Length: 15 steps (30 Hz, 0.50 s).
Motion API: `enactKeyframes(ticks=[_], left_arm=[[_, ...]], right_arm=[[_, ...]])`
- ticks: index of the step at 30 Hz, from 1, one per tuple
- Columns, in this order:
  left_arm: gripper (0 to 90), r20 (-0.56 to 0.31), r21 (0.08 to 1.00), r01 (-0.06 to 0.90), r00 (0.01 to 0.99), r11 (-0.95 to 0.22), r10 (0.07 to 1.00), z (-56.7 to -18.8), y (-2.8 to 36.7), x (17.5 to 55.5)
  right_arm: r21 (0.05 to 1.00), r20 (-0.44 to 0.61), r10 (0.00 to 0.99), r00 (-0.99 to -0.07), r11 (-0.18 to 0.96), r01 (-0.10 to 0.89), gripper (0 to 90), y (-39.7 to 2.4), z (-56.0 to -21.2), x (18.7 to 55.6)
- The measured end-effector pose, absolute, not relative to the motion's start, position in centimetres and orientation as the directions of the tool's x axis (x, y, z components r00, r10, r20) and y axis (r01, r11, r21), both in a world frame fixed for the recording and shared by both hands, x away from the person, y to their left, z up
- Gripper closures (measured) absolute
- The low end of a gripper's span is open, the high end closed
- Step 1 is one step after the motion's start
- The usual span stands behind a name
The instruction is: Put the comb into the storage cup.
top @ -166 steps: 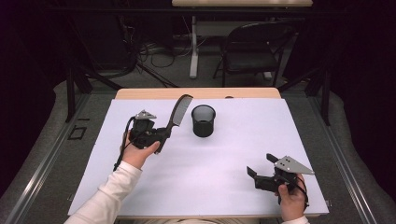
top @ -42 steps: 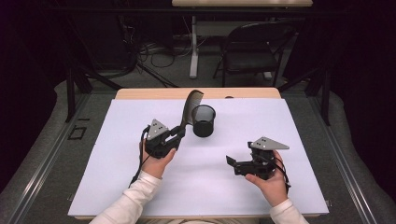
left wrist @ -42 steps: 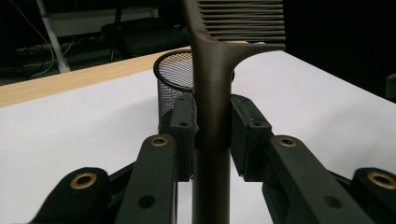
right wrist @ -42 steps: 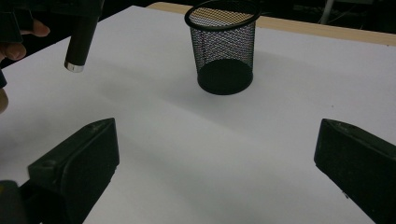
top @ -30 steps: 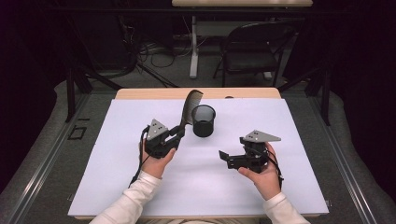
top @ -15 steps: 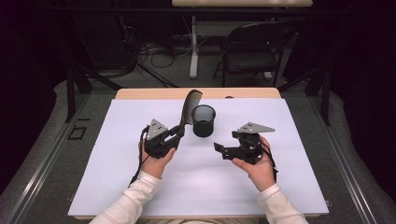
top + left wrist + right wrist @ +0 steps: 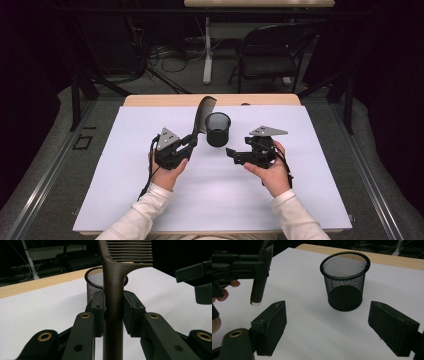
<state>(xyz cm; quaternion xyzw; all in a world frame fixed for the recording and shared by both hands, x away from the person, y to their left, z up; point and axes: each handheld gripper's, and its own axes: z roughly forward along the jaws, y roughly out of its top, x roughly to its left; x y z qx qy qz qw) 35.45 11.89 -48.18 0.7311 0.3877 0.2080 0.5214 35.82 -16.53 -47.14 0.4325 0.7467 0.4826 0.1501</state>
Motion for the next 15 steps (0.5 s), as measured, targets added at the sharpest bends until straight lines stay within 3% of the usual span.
enactKeyframes(ticks=[15], left_arm=[[72.4, -0.093, 0.924, 0.346, 0.613, -0.161, 0.784, -48.39, 11.88, 35.48]], right_arm=[[0.907, 0.23, 0.774, -0.59, 0.049, 0.418, 31.8, -15.78, -46.48, 36.69]])
